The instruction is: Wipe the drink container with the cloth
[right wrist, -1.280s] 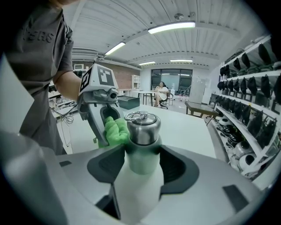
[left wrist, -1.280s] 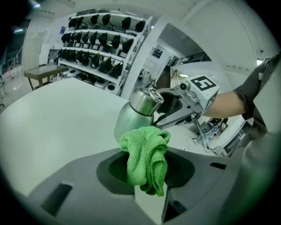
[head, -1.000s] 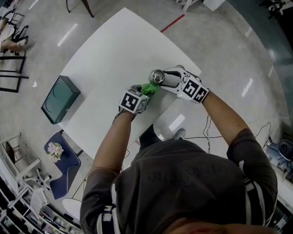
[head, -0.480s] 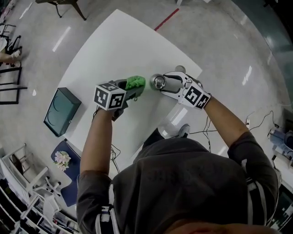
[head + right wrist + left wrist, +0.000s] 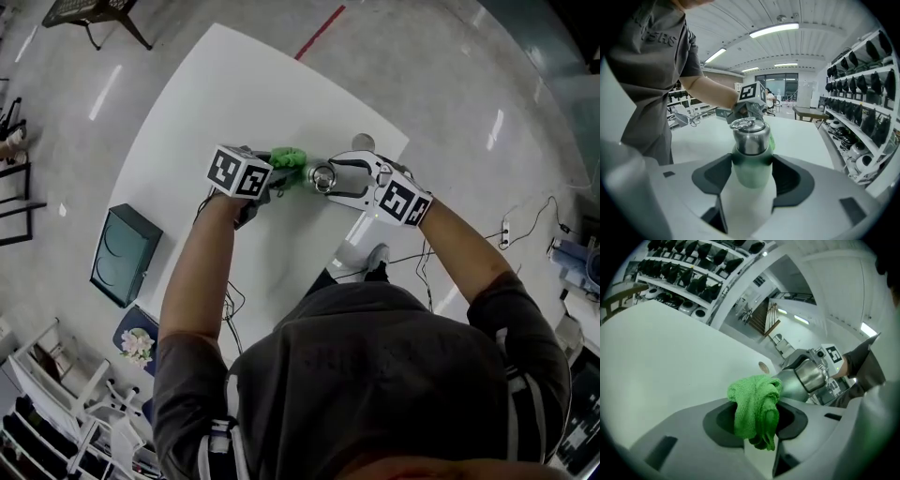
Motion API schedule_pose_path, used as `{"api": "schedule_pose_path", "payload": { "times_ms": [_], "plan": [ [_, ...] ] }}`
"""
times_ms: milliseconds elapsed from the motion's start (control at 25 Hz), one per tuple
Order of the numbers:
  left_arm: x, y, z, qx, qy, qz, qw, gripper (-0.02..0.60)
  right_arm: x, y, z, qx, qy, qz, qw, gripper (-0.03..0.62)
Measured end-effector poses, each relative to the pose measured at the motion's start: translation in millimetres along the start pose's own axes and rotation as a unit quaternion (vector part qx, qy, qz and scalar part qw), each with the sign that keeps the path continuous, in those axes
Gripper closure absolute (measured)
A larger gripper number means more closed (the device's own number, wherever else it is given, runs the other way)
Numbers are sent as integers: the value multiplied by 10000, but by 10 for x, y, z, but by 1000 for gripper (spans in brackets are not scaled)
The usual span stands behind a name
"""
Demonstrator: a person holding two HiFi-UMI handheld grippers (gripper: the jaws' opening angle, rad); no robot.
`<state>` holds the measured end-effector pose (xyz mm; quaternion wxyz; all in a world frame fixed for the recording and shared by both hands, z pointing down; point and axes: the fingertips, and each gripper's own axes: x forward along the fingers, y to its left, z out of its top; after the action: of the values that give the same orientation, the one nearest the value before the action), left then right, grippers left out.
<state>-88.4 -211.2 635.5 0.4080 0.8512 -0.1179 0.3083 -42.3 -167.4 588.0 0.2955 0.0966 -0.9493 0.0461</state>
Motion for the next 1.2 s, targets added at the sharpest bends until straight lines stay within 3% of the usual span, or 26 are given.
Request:
{"api": "schedule_pose_path", "payload": {
  "times_ms": [120,200,320,480,600,760,920,1200],
  "plan": [
    [86,99,-56,304,330,273,9986,451,17,-9,17,32,-29,-11,10000,329],
    [64,100,-60,412,466,187,9979,451,29,-9,40,3,-29,-32,10000,328],
    [-83,29,78,442,465,-228,9977,449,36,-11,64,-28,14,-141,9999,327],
    [-234,-130,538,480,211,-840,9951,449,-5,-17,75,-33,27,-393,9992,335],
    [-128,-230,710,542,446,-1342,9885,449,6,-6,88,-7,-5,-477,9989,339],
    [164,-347,710,432,1015,-2038,9728,449,-3,-11,60,121,-9,-485,9987,338],
    [411,-255,614,520,1384,-1902,9705,449,-13,-25,57,174,-2,-521,9985,338],
    [667,-49,447,1026,1561,-1018,9771,454,-23,-21,40,209,19,-536,9983,338]
  ]
}}
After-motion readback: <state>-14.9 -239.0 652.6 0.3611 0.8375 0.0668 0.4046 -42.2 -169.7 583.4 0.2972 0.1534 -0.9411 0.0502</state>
